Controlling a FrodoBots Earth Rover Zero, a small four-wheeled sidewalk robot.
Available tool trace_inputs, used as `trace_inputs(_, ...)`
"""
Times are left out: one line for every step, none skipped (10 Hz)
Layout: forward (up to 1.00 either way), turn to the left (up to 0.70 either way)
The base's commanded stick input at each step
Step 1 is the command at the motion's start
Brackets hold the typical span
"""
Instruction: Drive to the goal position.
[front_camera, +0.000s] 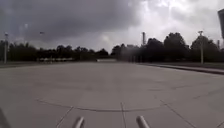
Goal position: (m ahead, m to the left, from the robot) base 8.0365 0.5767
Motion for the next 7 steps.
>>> trace_inputs(0.7,0.0)
trace_inputs(0.7,0.0)
trace_inputs(0.7,0.0)
trace_inputs(0.7,0.0)
trace_inputs(0.7,0.0)
trace_inputs(0.7,0.0)
trace_inputs(0.7,0.0)
